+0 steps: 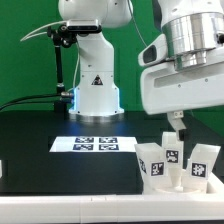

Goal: Assemble stool

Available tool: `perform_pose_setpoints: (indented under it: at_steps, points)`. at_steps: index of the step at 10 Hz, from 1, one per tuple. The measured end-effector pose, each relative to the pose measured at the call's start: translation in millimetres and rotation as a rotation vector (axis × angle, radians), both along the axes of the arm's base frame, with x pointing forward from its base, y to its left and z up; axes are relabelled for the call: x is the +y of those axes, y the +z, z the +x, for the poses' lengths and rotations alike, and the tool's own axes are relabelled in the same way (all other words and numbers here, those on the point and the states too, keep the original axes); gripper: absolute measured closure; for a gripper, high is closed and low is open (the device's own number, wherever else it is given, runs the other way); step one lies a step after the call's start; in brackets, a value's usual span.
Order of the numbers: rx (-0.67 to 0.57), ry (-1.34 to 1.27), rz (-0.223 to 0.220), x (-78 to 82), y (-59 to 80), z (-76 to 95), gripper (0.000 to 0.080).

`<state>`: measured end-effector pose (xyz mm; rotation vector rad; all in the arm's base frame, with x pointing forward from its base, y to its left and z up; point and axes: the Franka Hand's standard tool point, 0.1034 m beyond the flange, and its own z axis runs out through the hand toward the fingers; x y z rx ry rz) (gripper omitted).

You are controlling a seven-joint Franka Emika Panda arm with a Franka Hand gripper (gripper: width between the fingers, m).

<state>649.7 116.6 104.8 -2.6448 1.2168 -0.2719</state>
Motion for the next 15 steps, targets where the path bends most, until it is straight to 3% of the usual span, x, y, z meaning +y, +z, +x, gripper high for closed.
perform_pose_setpoints:
  at_steps: [1,2,3,5,7,9,15]
  points:
    - [0.018,0.189,-0.02,4.7,-10.3,-7.8,0.0151]
    - [0.01,0.183,-0.015,11.7,-10.5,-8.8,0.0151]
    - [-0.045,0.202,-0.054,12.0,-3.1,-6.3,0.0151]
    - [-0.054,0.35,-0.11,5.1,-5.8,-7.9,0.0151]
    - [-0.051,0.67,-0.213,4.6,-5.5,-7.3,0.0151]
    - [0.021,0.943,-0.252,9.8,-8.3,-8.1,0.0151]
    - [0.013,1.261,-0.361,-3.2,-8.5,-5.7,0.0151]
